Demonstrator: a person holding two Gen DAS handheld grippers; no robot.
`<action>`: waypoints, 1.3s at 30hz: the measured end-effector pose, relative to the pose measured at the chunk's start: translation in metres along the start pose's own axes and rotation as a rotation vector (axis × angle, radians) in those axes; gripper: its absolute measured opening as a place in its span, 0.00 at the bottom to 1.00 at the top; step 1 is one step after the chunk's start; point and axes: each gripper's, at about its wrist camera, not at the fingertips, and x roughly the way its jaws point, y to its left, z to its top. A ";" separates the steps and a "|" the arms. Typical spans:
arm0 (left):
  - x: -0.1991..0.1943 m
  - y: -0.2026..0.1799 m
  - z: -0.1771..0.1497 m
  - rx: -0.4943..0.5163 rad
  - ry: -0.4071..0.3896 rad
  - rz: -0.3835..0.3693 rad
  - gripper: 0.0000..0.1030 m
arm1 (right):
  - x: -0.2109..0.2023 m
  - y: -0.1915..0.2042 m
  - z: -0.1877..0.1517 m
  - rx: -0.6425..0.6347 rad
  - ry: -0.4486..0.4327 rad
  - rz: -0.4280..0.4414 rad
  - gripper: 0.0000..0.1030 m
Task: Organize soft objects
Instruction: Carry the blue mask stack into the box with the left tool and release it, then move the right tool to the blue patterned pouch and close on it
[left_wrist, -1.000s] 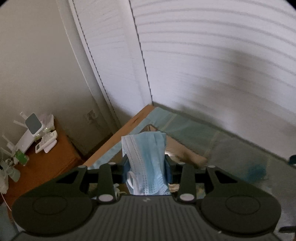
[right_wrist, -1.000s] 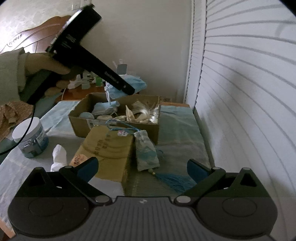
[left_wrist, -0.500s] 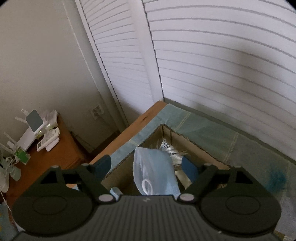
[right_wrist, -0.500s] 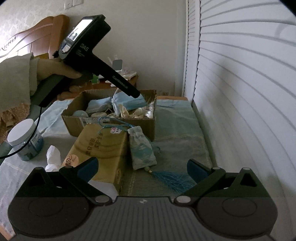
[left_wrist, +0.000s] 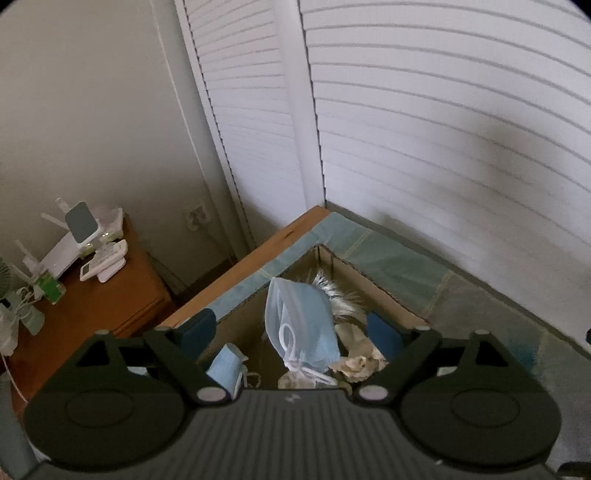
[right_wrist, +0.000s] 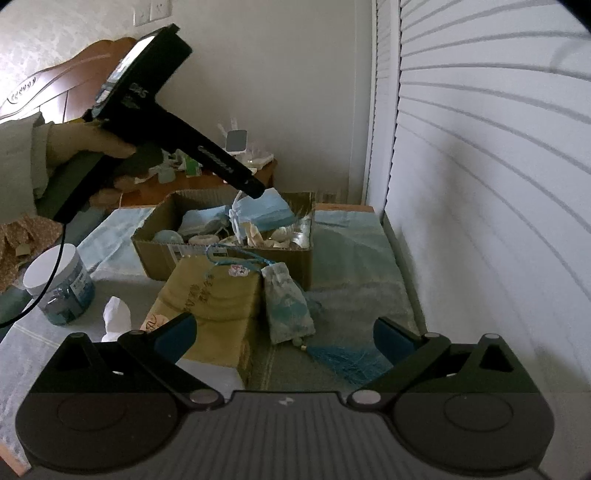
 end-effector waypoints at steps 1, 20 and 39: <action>-0.005 -0.001 -0.001 -0.003 -0.005 -0.001 0.87 | -0.001 0.000 0.000 0.000 -0.002 -0.002 1.00; -0.105 -0.034 -0.064 -0.102 -0.076 0.028 0.92 | -0.029 0.015 -0.010 -0.014 -0.035 0.027 1.00; -0.152 -0.070 -0.149 -0.343 -0.117 0.133 0.98 | -0.040 0.007 -0.024 0.009 -0.046 0.012 1.00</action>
